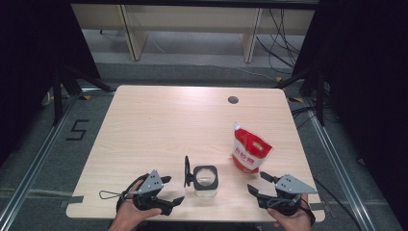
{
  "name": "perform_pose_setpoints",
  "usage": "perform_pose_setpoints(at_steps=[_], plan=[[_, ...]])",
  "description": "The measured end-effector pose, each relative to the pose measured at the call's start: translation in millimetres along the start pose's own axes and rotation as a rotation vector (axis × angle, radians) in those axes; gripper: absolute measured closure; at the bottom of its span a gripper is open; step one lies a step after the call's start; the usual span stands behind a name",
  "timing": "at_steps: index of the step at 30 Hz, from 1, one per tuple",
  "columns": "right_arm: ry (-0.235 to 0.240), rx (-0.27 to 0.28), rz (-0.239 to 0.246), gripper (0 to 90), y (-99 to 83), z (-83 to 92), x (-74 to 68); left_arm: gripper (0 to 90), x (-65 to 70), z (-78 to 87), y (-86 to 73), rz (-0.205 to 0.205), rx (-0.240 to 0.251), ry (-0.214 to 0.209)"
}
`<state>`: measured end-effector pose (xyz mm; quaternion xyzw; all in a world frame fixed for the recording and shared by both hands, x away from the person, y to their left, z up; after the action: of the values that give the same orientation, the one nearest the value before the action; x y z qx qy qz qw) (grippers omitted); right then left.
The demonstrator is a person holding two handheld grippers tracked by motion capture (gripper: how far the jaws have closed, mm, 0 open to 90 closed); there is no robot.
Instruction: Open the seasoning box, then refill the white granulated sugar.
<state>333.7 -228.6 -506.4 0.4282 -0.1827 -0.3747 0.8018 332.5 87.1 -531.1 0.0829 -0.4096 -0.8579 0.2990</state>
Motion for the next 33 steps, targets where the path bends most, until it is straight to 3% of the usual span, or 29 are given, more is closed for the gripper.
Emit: perform_pose_setpoints(at_steps=[1, 2, 3, 4, 5, 6, 7, 8, 10, 11, 12, 13, 15, 16, 17, 19, 21, 24, 25, 27, 29, 30, 33], plan=[[0.008, -0.004, -0.018, 31.3, -1.4, -0.5, 0.8, 17.3, -1.3, 0.4, -0.5, -0.008, -0.004, 0.012], [-0.004, -0.010, -0.005, 31.0, -3.0, -1.2, 4.7, 17.5, -1.3, 0.4, -0.5, -0.008, -0.004, 0.012], [0.005, -0.013, -0.034, 30.6, -4.5, -1.9, 3.9, 17.6, -2.2, 0.2, 0.0, -0.029, -0.002, 0.004], [-0.010, -0.003, 0.000, 29.5, -4.5, -3.0, 8.8, 17.7, -1.6, -0.6, 0.0, -0.010, 0.005, 0.004], [-0.010, -0.003, 0.000, 29.5, -4.5, -3.0, 8.8, 17.7, -2.3, -0.3, -1.2, -0.001, -0.006, 0.011], [-0.008, 0.001, -0.035, 26.4, -5.2, -3.2, 10.8, 17.9, -3.5, -0.2, -1.9, 0.001, -0.013, 0.023], [-0.030, 0.011, -0.025, 24.1, -4.8, -2.8, 14.4, 17.9, -4.8, -0.7, -1.4, -0.013, -0.006, 0.018], [-0.027, 0.006, -0.061, 22.6, -5.3, -2.4, 13.9, 18.0, -5.3, -0.6, -1.3, -0.015, -0.005, 0.021], [-0.047, 0.014, -0.047, 20.6, -5.2, -3.3, 19.1, 18.4, -7.2, 0.3, -1.3, -0.030, -0.010, 0.031], [-0.034, 0.015, -0.064, 19.2, -5.3, -4.1, 19.5, 18.7, -7.5, 0.4, -1.2, -0.032, -0.010, 0.030], [-0.054, 0.024, -0.068, 18.2, -5.0, -4.5, 22.6, 18.8, -5.0, -0.2, -1.1, 0.010, 0.000, 0.030], [-0.071, 0.029, -0.053, 18.1, -4.8, -4.8, 26.0, 18.9, -7.4, 0.3, -2.3, -0.017, -0.020, 0.035], [-0.061, 0.026, -0.045, 18.0, -4.2, -4.8, 26.8, 19.1, -5.8, -0.6, -1.4, -0.004, -0.005, 0.028], [-0.061, 0.028, -0.090, 17.8, -4.6, -6.0, 25.2, 19.1, -5.9, -0.8, -0.7, -0.019, -0.001, 0.027], [-0.057, 0.024, -0.050, 16.4, -3.6, -10.3, 28.3, 19.2, -5.9, -1.1, -0.9, -0.024, -0.003, 0.024], [-0.062, 0.008, -0.075, 16.4, -4.7, -11.6, 26.5, 19.3, -5.0, -1.3, -1.4, -0.013, 0.002, 0.026], [-0.078, 0.003, -0.025, 15.8, -2.7, -19.5, 31.9, 19.5, -5.0, -0.9, -2.1, -0.019, 0.000, 0.025], [-0.060, 0.000, -0.062, 15.9, -2.0, -23.3, 28.2, 19.6, -5.4, 0.3, -3.6, -0.019, -0.017, 0.036], [-0.063, 0.012, -0.003, 15.9, 1.0, -28.0, 31.3, 19.7, -4.6, 0.4, -3.1, -0.017, -0.015, 0.034], [-0.067, 0.013, -0.002, 15.9, 2.8, -31.1, 31.8, 19.8, -3.2, -1.2, -2.7, -0.017, -0.010, 0.029], [-0.064, 0.008, -0.048, 15.9, 3.5, -35.9, 30.8, 19.8, -3.0, -1.1, -3.3, -0.019, -0.016, 0.031], [-0.074, 0.019, -0.010, 16.1, 5.3, -38.9, 34.4, 19.9, -2.1, -1.3, -3.2, -0.016, -0.012, 0.028], [-0.070, 0.037, -0.024, 16.1, 9.0, -45.5, 35.0, 19.9, -3.1, -0.4, -3.6, -0.018, -0.016, 0.037]])
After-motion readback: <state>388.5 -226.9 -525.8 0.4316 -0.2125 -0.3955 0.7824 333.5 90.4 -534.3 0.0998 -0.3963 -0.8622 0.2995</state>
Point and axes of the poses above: each handheld gripper's, and its own axes: z roughly backward along the jaws, y roughly out of its top, x roughly to its right, the point moved 7 cm from there along -z, roughly forward along the jaws, and after that the axes turned 9 degrees about -x, right-handed, at the moved point
